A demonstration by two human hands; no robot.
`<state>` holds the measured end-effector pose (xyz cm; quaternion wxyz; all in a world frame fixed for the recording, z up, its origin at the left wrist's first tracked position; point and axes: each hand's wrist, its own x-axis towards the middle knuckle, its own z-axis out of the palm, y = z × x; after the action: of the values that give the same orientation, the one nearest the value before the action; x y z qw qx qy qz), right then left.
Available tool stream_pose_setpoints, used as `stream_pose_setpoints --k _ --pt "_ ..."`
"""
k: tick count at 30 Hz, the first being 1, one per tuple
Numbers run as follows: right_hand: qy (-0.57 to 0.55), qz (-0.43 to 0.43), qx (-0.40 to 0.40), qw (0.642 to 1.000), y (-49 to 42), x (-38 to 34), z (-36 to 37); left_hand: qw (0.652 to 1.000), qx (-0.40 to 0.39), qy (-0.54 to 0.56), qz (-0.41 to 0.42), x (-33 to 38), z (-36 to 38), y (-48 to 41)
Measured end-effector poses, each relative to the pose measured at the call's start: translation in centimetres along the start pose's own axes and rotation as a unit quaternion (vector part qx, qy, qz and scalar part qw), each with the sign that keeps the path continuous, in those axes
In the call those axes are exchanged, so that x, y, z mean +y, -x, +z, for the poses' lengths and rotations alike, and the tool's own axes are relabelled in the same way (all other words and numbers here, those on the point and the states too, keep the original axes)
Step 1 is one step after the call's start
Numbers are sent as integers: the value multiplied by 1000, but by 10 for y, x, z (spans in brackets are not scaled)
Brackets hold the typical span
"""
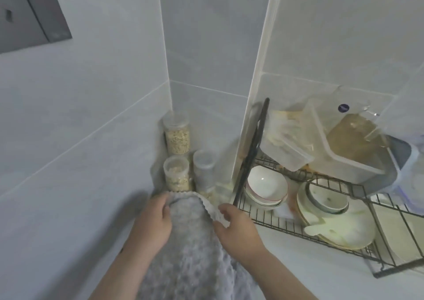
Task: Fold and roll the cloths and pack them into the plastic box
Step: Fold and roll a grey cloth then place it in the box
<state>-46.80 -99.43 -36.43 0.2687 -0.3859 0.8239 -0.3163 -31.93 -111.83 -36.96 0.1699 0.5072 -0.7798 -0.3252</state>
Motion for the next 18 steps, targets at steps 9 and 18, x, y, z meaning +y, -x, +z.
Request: stream_pose_setpoints --k 9,18 --pt "127 -46 75 988 -43 22 49 997 22 -71 9 -33 28 -45" --pt "28 -95 152 983 -42 57 65 984 91 -124 92 -42 24 -31"
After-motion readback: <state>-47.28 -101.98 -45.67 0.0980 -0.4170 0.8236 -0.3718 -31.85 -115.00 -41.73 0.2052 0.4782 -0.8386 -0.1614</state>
